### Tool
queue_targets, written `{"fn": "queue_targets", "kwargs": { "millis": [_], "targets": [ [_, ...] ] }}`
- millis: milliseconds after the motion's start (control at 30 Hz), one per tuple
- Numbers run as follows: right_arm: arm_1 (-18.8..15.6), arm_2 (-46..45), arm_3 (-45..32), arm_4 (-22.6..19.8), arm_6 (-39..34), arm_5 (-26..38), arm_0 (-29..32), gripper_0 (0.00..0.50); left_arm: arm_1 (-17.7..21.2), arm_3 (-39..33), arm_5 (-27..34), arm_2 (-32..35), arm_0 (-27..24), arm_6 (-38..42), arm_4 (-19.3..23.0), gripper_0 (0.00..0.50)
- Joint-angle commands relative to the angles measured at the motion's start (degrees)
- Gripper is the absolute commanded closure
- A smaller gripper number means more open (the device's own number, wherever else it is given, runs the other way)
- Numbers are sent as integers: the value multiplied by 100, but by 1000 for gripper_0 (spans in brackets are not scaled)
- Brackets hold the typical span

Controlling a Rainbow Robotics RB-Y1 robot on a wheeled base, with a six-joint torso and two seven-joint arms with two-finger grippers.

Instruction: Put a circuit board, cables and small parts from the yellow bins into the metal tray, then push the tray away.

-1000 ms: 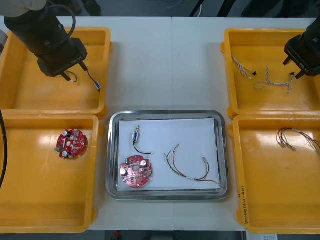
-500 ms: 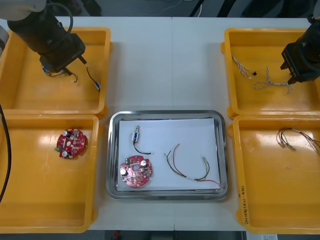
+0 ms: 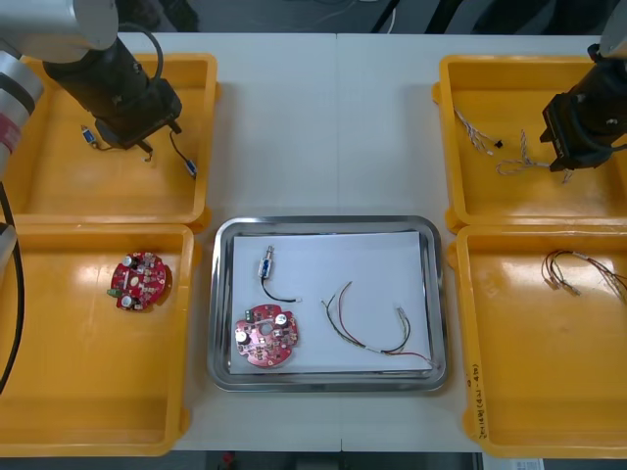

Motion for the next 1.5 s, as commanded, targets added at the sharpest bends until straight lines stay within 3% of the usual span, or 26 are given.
{"fn": "queue_targets", "kwargs": {
  "millis": [33, 700, 767, 800, 833, 867, 1367, 1400, 1433, 1467, 1500],
  "targets": [
    [77, 115, 98, -41, -240, -110, -302, 0, -120, 147, -296, -292, -341, -268, -33, 0],
    [174, 221, 107, -23, -266, -417, 50, 0, -208, 393, -630, -670, -332, -294, -16, 0],
    [165, 221, 107, -6, -249, -426, 68, 0, -208, 393, -630, -678, -332, -303, -16, 112],
    [156, 221, 98, -6, -249, -426, 68, 0, -217, 393, -630, -678, -332, -312, -7, 278],
    [156, 221, 107, 3, -249, -426, 76, 0, -208, 393, -630, -678, -332, -321, 2, 480],
    [156, 221, 107, 12, -249, -417, 76, 0, -208, 393, -630, -678, -332, -321, 2, 500],
    [156, 229, 98, -94, -240, -716, 305, 0, -173, 385, -481, -670, -332, -417, 90, 500],
    [156, 229, 98, -103, -240, -716, 314, 16, -146, 385, -437, -670, -332, -444, 98, 500],
    [156, 229, 98, -111, -240, -716, 314, 67, -138, 376, -402, -670, -332, -452, 116, 500],
    [156, 229, 98, -120, -240, -716, 314, 130, -103, 367, -349, -670, -332, -488, 125, 500],
    [165, 229, 98, -129, -240, -716, 314, 241, -76, 349, -288, -670, -332, -514, 151, 500]
  ]
}}
